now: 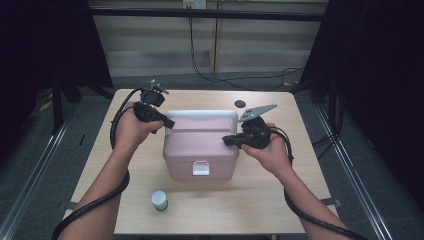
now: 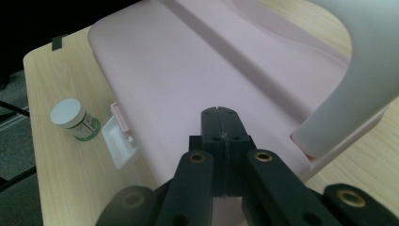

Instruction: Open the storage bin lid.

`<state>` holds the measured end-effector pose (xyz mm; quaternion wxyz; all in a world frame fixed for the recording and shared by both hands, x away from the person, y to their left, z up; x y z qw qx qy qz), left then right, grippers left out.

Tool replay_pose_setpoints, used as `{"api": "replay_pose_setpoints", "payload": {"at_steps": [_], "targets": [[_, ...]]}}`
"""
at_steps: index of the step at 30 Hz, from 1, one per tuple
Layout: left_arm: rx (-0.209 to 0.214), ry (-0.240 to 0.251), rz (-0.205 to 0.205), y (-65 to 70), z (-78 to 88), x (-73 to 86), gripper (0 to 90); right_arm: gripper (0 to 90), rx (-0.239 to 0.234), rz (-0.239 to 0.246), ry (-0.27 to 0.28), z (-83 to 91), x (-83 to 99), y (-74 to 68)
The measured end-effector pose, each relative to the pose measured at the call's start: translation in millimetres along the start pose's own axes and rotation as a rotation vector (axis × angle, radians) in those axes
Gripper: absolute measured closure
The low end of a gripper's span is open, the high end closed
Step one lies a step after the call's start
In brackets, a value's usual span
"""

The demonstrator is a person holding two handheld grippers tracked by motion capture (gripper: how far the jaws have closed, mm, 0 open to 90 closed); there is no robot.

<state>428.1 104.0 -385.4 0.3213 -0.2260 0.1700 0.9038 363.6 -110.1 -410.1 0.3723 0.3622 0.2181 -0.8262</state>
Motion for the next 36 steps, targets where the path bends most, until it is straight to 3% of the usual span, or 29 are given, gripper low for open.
{"api": "replay_pose_setpoints", "payload": {"at_steps": [8, 17, 25, 36], "targets": [[0.005, -0.023, -0.004, 1.8, 2.5, 0.6, 71.2, 90.0, -0.01, -0.005, -0.009, 2.5, 0.6, 0.5], [0.007, -0.046, -0.017, 2.5, 4.8, -0.4, 71.5, 90.0, 0.011, 0.014, -0.033, 15.9, 7.7, 6.8], [0.011, -0.04, -0.011, 3.0, 8.4, -3.6, 71.5, 90.0, 0.028, 0.006, -0.033, 30.6, 15.9, 15.6], [0.014, -0.023, -0.012, 2.2, 13.9, -9.2, 71.5, 90.0, 0.046, -0.008, -0.056, 37.2, 27.5, 25.1]]}}
Point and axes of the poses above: each handheld gripper's, and its own axes: z roughly backward along the jaws, x roughly out of its underside, y roughly to its right, the point moved 8 cm from there along -z, roughly forward along the jaws, and after that the axes turned 3 degrees about x, right-handed, at the moved point
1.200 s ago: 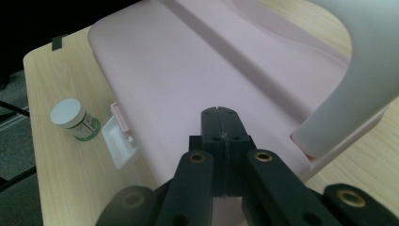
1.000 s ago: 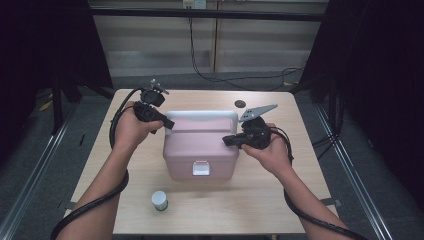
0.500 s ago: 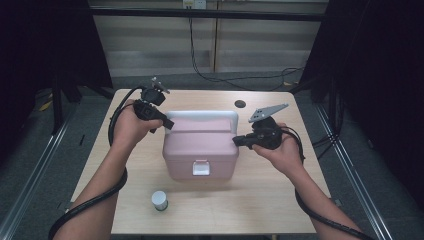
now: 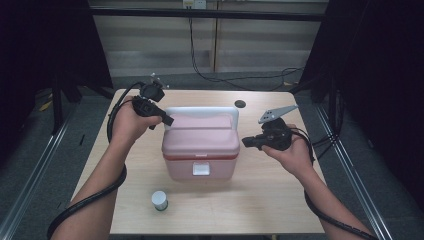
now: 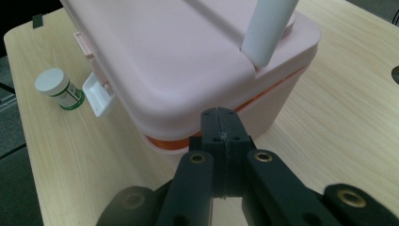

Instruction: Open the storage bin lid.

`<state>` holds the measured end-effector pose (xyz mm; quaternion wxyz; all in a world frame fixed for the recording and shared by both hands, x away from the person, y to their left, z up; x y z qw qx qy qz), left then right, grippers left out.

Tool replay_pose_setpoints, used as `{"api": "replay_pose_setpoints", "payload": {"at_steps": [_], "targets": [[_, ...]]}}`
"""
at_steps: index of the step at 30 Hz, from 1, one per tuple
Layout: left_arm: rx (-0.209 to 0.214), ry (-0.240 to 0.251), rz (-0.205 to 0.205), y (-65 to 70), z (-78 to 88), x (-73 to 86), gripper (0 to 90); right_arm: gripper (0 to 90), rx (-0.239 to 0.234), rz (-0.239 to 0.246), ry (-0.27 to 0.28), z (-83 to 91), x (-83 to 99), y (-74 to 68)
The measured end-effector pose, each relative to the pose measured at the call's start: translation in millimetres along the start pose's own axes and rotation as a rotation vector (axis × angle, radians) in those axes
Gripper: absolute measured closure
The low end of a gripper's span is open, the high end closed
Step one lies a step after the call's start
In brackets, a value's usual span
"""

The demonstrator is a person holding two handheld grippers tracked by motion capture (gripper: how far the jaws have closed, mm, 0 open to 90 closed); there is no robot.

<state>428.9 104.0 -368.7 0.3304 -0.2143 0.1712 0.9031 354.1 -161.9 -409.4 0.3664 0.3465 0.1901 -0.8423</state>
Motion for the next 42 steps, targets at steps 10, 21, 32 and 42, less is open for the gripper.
{"api": "replay_pose_setpoints", "payload": {"at_steps": [10, 21, 32, 42], "targets": [[0.0, 0.011, 0.002, -1.2, 3.4, -3.5, 71.5, 90.0, -0.016, 0.006, -0.024, -7.9, 6.0, -3.0], [0.011, 0.029, 0.009, -3.7, 9.0, -11.2, 71.5, 90.0, -0.033, 0.004, -0.03, -15.1, 3.7, -7.0], [0.018, 0.031, 0.018, -4.7, 9.6, -12.3, 71.6, 90.0, -0.051, -0.001, -0.049, -33.9, 2.4, -12.7], [0.02, 0.025, 0.01, -4.2, 9.1, -10.1, 71.6, 90.0, -0.058, 0.007, -0.045, -37.2, -3.6, -15.5]]}}
Point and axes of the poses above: each handheld gripper's, and its own axes: z roughly backward along the jaws, x roughly out of its underside, y roughly to its right, the point moved 8 cm from there along -z, roughly forward along the jaws, and after that the axes turned 3 degrees about x, right-handed, at the moved point
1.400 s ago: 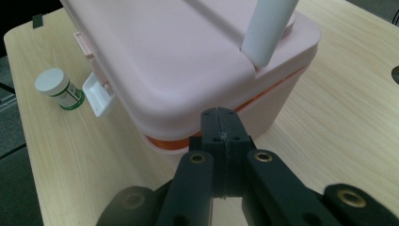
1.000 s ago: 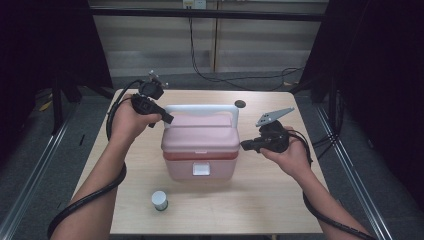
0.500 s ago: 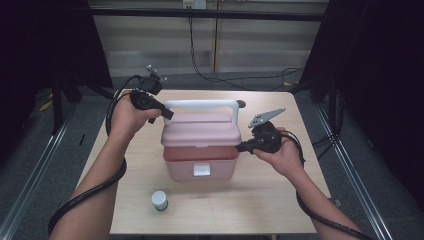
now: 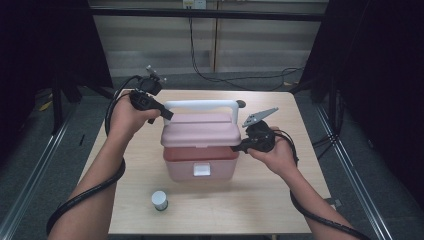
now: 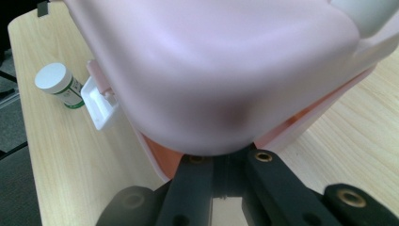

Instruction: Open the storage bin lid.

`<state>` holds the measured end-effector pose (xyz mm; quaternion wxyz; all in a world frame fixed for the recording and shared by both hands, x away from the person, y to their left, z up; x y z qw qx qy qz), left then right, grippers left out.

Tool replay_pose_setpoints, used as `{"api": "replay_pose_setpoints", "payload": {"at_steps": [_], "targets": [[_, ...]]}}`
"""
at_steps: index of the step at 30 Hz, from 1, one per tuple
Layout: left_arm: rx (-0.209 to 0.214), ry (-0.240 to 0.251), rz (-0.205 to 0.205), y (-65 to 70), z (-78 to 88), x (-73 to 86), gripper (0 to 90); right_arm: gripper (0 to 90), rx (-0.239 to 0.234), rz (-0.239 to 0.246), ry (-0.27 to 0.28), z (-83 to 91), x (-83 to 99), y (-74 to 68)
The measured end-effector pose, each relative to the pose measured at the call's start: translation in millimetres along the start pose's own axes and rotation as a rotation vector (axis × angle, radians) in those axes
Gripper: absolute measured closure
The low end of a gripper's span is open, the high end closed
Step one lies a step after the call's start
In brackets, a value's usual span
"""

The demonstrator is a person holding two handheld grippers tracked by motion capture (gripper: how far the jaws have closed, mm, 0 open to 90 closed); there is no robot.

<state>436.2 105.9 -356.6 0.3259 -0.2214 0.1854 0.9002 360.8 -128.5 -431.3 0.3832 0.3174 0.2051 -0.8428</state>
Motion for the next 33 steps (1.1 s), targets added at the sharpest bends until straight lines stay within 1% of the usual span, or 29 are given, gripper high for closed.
{"api": "replay_pose_setpoints", "payload": {"at_steps": [6, 7, 8, 10, 11, 13, 14, 17, 18, 19, 20, 21, 23, 24, 25, 26, 28, 29, 30, 31, 32, 33], "targets": [[-0.003, 0.002, -0.008, -0.7, -0.3, 0.3, 71.5, 90.0, 0.007, 0.004, -0.006, 1.2, -0.8, -0.5], [-0.003, 0.007, -0.005, -0.8, -0.4, 0.1, 71.5, 90.0, 0.013, 0.009, -0.002, 1.6, -1.3, -0.2], [-0.005, 0.014, 0.0, -0.9, -0.6, -0.1, 71.5, 90.0, 0.005, 0.004, 0.003, 1.9, -2.0, -0.8], [-0.004, 0.021, 0.0, -1.3, -0.7, -0.2, 71.3, 90.0, 0.011, 0.012, 0.013, 2.9, -3.7, -0.1], [-0.004, 0.031, -0.005, -1.8, -0.9, -0.4, 71.2, 90.0, 0.007, 0.01, 0.019, 3.7, -4.7, -0.7], [-0.007, 0.031, -0.01, -2.2, -0.9, -0.5, 71.1, 90.0, 0.012, 0.009, 0.021, 4.3, -4.9, -0.5], [-0.007, 0.033, -0.011, -2.3, -1.0, -0.5, 71.0, 90.0, 0.004, 0.005, 0.021, 3.9, -4.7, -1.0], [-0.016, 0.046, -0.02, -2.9, -2.0, -0.6, 69.3, 90.0, 0.007, 0.009, 0.025, 3.5, -4.8, -1.3], [-0.02, 0.051, -0.024, -3.3, -2.2, -0.5, 68.2, 90.0, 0.01, 0.008, 0.025, 3.8, -4.8, -1.0], [-0.025, 0.062, -0.029, -4.6, -2.5, -0.5, 64.0, 90.0, 0.012, 0.006, 0.023, 4.9, -4.7, -0.6], [-0.025, 0.062, -0.029, -4.6, -2.5, -0.5, 60.7, 90.0, 0.011, 0.005, 0.024, 5.0, -4.9, -0.6], [-0.024, 0.072, -0.029, -4.9, -2.2, -0.1, 58.6, 90.0, 0.009, 0.009, 0.028, 5.1, -5.3, -0.5], [-0.025, 0.075, -0.033, -5.4, -1.3, 0.1, 57.1, 90.0, 0.006, 0.006, 0.033, 5.3, -6.0, -0.9], [-0.013, 0.084, -0.021, -5.0, -1.2, 0.4, 53.7, 90.0, 0.012, 0.005, 0.032, 6.1, -6.3, -0.5], [-0.011, 0.084, -0.015, -4.9, -0.8, 1.7, 51.4, 90.0, 0.008, 0.005, 0.036, 6.7, -7.3, -0.6], [-0.01, 0.078, -0.027, -5.5, -0.1, 3.1, 51.4, 90.0, 0.008, 0.005, 0.036, 6.7, -7.3, -0.6], [-0.015, 0.087, -0.012, -6.7, 1.7, 5.3, 49.4, 90.0, 0.014, 0.007, 0.037, 7.5, -8.1, -0.3], [-0.009, 0.095, -0.004, -8.8, 4.2, 7.9, 47.3, 90.0, 0.011, 0.005, 0.042, 8.8, -9.6, -0.7], [-0.009, 0.095, -0.004, -8.8, 4.2, 7.9, 46.4, 90.0, 0.011, 0.005, 0.042, 8.8, -9.6, -0.7], [-0.013, 0.096, 0.005, -12.6, 6.3, 12.2, 45.5, 90.0, 0.013, 0.006, 0.043, 9.6, -10.9, -0.5], [-0.013, 0.096, 0.005, -12.6, 6.3, 12.2, 44.5, 90.0, 0.013, 0.006, 0.043, 9.6, -10.9, -0.5], [-0.017, 0.102, 0.022, -17.3, 8.7, 17.0, 43.6, 90.0, 0.018, 0.006, 0.041, 9.7, -11.7, -0.4]]}}
Point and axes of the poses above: each handheld gripper's, and its own axes: z roughly backward along the jaws, x roughly out of its underside, y roughly to its right, the point moved 8 cm from there along -z, roughly forward along the jaws, and after that the axes turned 3 degrees about x, right-handed, at the moved point
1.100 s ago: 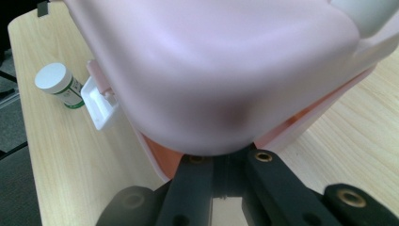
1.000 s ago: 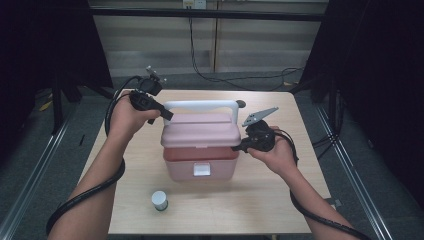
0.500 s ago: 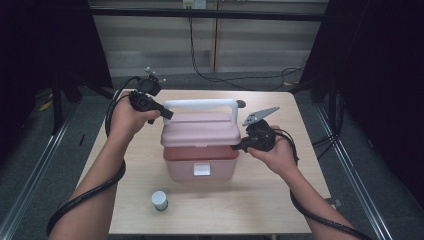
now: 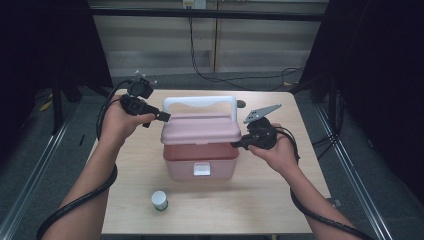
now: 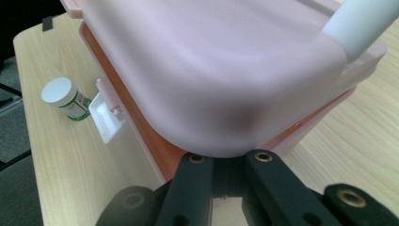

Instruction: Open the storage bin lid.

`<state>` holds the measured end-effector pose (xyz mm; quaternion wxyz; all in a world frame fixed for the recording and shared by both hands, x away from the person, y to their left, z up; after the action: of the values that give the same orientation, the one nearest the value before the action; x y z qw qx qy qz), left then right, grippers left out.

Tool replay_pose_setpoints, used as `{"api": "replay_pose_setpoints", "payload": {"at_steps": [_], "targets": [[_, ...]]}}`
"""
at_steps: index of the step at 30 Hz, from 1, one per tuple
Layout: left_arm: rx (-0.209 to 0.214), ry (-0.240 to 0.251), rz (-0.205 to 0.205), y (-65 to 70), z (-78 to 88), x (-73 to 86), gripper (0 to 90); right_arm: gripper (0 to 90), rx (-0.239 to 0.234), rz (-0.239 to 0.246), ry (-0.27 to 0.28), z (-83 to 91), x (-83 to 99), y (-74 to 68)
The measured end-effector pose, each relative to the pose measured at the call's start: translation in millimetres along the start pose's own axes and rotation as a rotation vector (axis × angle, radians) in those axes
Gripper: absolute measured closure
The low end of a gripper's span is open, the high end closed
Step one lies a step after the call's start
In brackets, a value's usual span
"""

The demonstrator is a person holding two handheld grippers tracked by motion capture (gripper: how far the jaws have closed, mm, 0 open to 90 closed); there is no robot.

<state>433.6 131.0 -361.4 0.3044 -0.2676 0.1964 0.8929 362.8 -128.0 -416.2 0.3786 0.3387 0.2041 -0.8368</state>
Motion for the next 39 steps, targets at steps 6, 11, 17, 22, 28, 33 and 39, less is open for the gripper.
{"api": "replay_pose_setpoints", "payload": {"at_steps": [6, 11, 17, 22, 28, 33, 39], "targets": [[-0.008, 0.0, 0.018, -12.0, 3.9, 16.0, 43.3, 90.0, 0.005, -0.004, 0.002, 1.6, -3.2, 0.4], [-0.003, -0.013, 0.027, -20.5, 0.0, 33.0, 43.3, 90.0, 0.006, -0.012, 0.005, 2.6, -5.3, 1.1], [0.023, -0.028, 0.021, -19.4, -10.0, 47.7, 41.7, 90.0, 0.018, -0.013, 0.008, 5.0, -9.2, 2.8], [0.044, -0.03, 0.016, -15.8, -15.4, 52.0, 40.9, 90.0, 0.016, -0.023, 0.015, 5.9, -11.4, 3.6], [0.066, -0.021, -0.011, -3.9, -18.3, 49.1, 39.7, 90.0, 0.018, -0.025, 0.026, 6.9, -13.5, 5.6], [0.062, -0.025, -0.026, -1.4, -19.3, 47.2, 39.4, 90.0, 0.015, -0.032, 0.028, 7.1, -14.8, 5.4], [0.074, -0.007, -0.027, 0.0, -19.7, 45.1, 38.9, 90.0, 0.022, -0.029, 0.03, 8.2, -18.0, 7.3]]}}
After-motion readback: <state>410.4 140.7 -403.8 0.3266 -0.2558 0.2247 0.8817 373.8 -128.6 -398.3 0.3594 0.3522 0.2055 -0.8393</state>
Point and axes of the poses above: each handheld gripper's, and its own axes: z roughly backward along the jaws, x roughly out of its underside, y roughly to its right, the point moved 8 cm from there along -z, roughly forward along the jaws, and after that the axes turned 3 degrees about x, right-handed, at the moved point
